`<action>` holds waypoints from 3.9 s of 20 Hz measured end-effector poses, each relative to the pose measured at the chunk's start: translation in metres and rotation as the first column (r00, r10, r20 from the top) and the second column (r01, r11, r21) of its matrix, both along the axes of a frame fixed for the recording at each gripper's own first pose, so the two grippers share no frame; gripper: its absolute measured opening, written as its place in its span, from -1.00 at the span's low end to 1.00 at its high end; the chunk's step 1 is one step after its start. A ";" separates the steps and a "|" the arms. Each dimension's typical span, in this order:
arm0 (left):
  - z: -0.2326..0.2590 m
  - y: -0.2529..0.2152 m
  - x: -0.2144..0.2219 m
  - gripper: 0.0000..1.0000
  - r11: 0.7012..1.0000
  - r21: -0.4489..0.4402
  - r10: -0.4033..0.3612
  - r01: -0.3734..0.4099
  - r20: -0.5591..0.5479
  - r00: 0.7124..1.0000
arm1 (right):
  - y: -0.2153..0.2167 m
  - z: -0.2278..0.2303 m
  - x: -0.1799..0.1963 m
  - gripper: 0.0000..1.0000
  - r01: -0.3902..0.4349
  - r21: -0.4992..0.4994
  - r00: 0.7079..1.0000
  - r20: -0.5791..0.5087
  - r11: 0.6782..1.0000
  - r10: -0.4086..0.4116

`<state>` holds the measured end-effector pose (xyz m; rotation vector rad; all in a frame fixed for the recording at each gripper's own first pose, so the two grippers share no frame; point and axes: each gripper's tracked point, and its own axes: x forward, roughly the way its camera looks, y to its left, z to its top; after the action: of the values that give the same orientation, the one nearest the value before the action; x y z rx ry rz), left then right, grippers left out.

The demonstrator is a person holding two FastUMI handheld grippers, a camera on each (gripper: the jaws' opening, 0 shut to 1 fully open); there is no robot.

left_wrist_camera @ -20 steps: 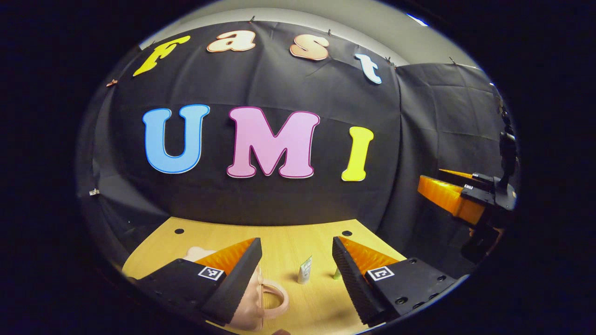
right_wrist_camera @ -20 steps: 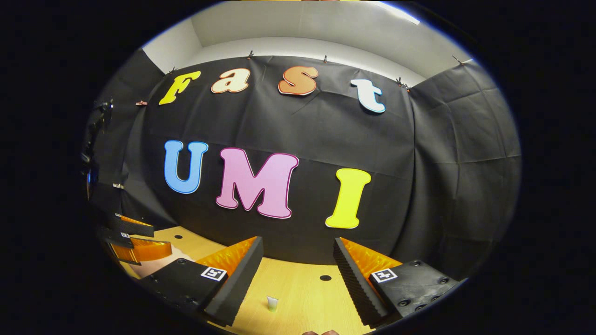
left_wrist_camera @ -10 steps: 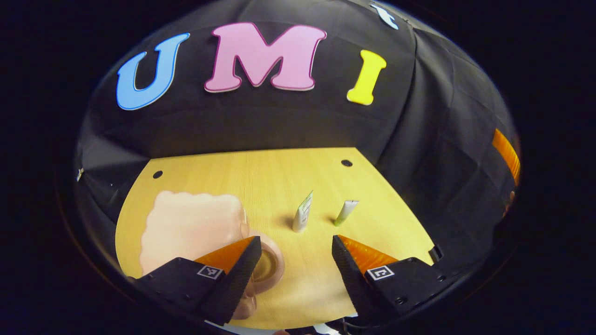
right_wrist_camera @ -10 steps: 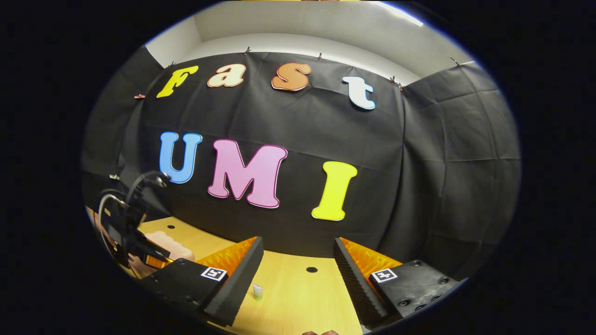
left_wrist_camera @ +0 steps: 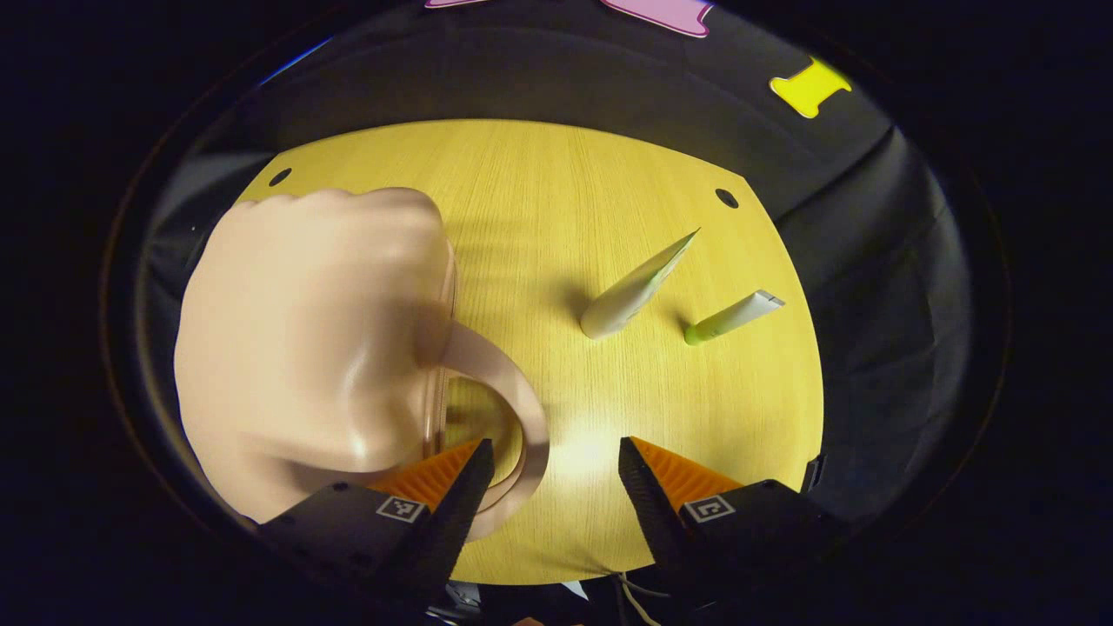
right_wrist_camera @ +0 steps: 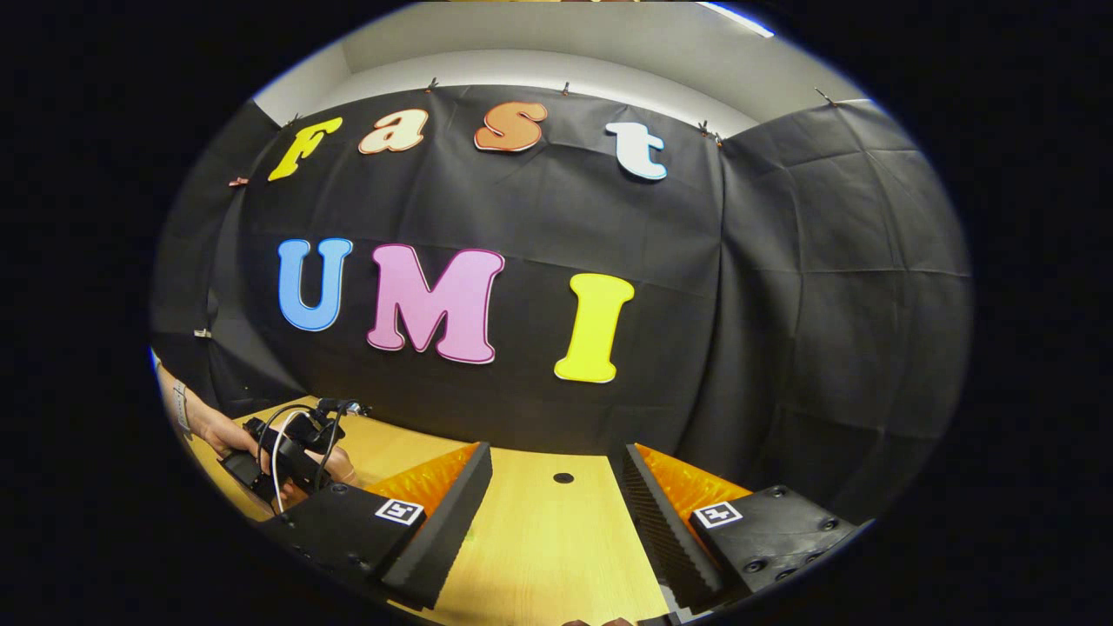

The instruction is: First open the suitcase, pack the skin care products into it, and then close the suitcase.

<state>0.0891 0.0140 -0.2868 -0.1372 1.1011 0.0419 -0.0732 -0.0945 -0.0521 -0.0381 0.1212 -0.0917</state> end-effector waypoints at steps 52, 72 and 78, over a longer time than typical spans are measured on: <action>0.039 0.592 -0.100 -0.68 0.884 0.179 0.420 -0.432 0.103 0.902 | 0.187 -0.049 0.091 0.93 -0.101 0.046 0.976 -0.191 0.994 0.107; 0.185 0.206 -0.012 0.94 0.997 0.081 -0.044 -0.018 0.698 0.715 | 0.171 -0.073 0.096 0.93 -0.119 -0.022 0.986 -0.119 0.993 0.116; 0.125 0.043 0.030 0.93 0.958 0.139 -0.282 0.249 0.596 0.751 | 0.142 -0.110 0.104 0.94 -0.159 0.032 0.974 -0.161 0.987 0.162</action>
<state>0.1190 0.0570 -0.1617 0.0578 0.4518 -0.2220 0.0305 0.0472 -0.1616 -0.0366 0.2822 0.0749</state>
